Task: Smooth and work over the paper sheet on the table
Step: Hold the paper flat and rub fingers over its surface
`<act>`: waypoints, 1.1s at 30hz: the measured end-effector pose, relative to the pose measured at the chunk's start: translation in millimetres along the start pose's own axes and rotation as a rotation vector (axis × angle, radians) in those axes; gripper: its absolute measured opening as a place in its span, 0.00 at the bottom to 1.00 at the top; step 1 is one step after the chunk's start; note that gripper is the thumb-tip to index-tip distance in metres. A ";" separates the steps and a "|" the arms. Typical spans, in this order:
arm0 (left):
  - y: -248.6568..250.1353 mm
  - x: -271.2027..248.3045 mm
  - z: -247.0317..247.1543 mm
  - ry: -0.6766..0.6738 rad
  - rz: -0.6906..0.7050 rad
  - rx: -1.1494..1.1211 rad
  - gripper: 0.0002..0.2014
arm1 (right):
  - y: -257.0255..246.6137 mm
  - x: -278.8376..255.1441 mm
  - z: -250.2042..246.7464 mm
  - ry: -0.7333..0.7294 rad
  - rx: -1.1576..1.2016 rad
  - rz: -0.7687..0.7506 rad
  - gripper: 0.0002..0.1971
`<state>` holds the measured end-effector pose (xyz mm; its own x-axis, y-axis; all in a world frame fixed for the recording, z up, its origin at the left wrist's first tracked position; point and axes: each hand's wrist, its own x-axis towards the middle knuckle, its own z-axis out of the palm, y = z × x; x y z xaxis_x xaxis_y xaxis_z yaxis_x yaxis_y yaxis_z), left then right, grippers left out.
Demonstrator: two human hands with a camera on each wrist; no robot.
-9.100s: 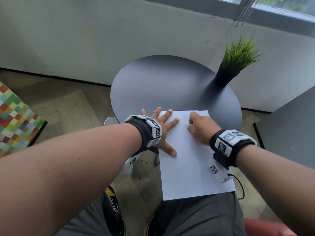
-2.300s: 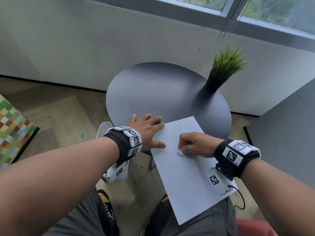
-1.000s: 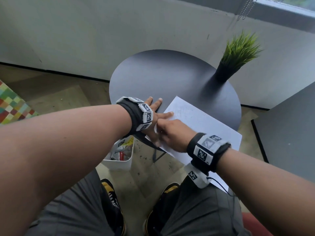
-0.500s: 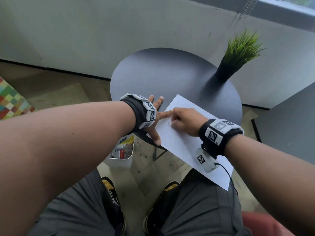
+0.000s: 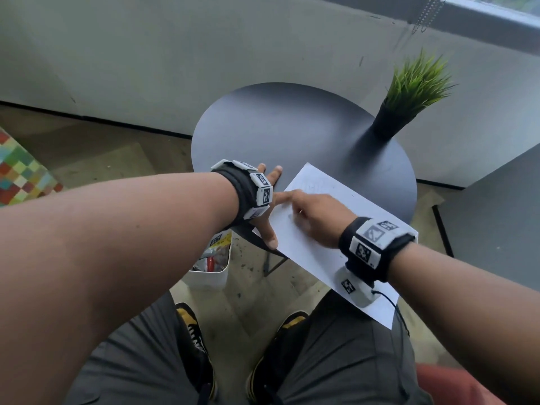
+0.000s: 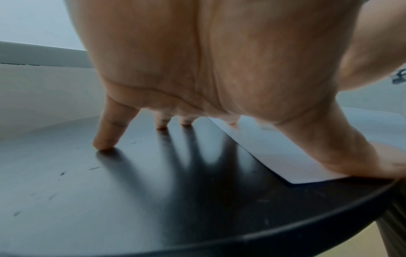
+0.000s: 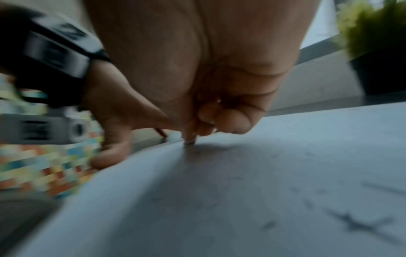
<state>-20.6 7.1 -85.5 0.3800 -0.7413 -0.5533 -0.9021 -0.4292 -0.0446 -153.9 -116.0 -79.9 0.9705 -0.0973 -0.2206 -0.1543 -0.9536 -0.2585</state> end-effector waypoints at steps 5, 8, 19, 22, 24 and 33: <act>0.3 0.6 -0.3 0.009 0.007 0.012 0.66 | 8.4 -2.0 -10.6 -0.191 0.030 -0.099 0.02; -1.0 0.3 -1.0 0.011 0.006 0.017 0.66 | 20.4 6.9 -9.2 0.029 0.054 0.121 0.04; -1.6 5.1 2.6 0.017 -0.010 0.041 0.67 | 14.0 5.1 -6.4 0.031 -0.020 0.173 0.04; -1.2 5.6 0.8 -0.002 -0.007 0.050 0.67 | -15.5 -9.8 6.8 -0.093 -0.006 -0.023 0.02; -0.8 5.6 0.1 -0.006 -0.005 0.060 0.68 | -18.8 -16.0 0.1 -0.211 0.026 -0.129 0.02; -2.0 5.2 0.9 0.008 0.006 0.035 0.67 | -13.0 -7.8 4.4 -0.112 -0.022 -0.030 0.03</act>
<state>-17.0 4.6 -89.0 0.3764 -0.7476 -0.5472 -0.9107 -0.4069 -0.0706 -160.3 -101.6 -78.9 0.9478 -0.0369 -0.3168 -0.1197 -0.9619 -0.2460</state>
